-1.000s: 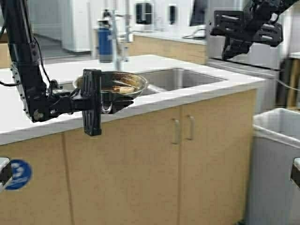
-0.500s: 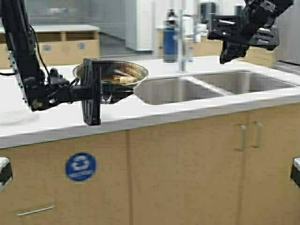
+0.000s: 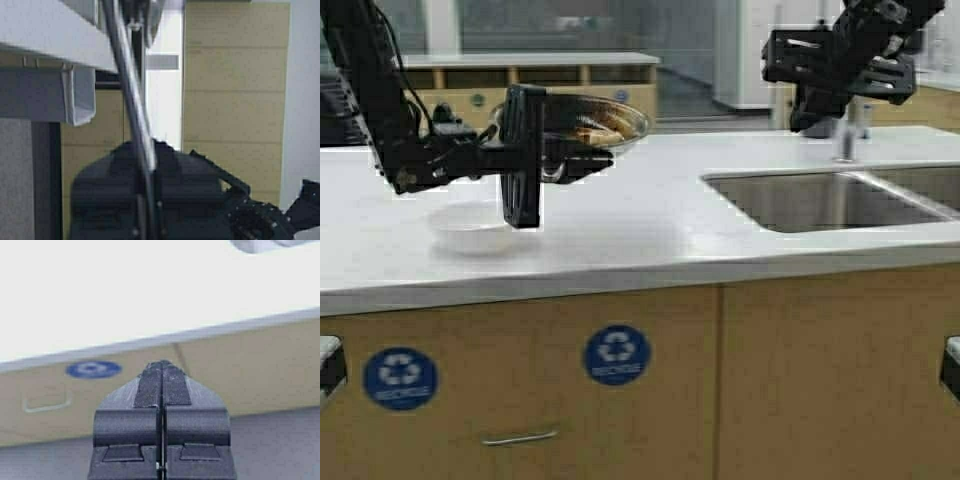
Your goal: Add oil to the pan and cook the shrimp and serve it
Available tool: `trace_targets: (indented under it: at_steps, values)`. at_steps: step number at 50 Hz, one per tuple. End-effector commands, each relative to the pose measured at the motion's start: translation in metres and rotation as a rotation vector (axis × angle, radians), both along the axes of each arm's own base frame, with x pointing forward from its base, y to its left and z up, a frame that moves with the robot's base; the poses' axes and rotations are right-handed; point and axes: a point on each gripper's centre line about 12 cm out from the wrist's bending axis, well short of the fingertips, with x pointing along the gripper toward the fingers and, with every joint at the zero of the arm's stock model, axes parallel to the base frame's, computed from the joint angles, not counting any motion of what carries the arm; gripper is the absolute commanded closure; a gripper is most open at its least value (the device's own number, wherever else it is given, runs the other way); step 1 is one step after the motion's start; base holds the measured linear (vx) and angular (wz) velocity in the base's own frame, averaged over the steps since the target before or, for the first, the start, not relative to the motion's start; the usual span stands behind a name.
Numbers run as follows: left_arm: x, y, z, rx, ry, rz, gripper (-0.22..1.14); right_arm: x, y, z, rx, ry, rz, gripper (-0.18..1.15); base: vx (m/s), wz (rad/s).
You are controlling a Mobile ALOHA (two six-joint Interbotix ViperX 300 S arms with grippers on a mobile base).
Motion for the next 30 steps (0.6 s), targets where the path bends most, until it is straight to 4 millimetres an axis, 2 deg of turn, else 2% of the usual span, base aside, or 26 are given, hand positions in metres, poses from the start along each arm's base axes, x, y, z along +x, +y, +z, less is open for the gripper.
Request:
trace_targets:
  at_steps: [1,17,30]
  values:
    - [0.010,-0.004,0.042,-0.020,-0.120,0.003,0.89,0.003,0.002,0.010,0.015,-0.026,-0.002,0.90,0.04,0.34]
    - [0.008,-0.002,0.053,-0.009,-0.106,0.018,0.89,0.002,0.001,0.010,0.017,-0.025,-0.004,0.90,0.04,0.27]
    - [0.018,0.007,0.063,0.202,-0.040,0.122,0.89,0.001,0.000,0.008,0.011,-0.027,-0.006,0.90,0.03,0.14]
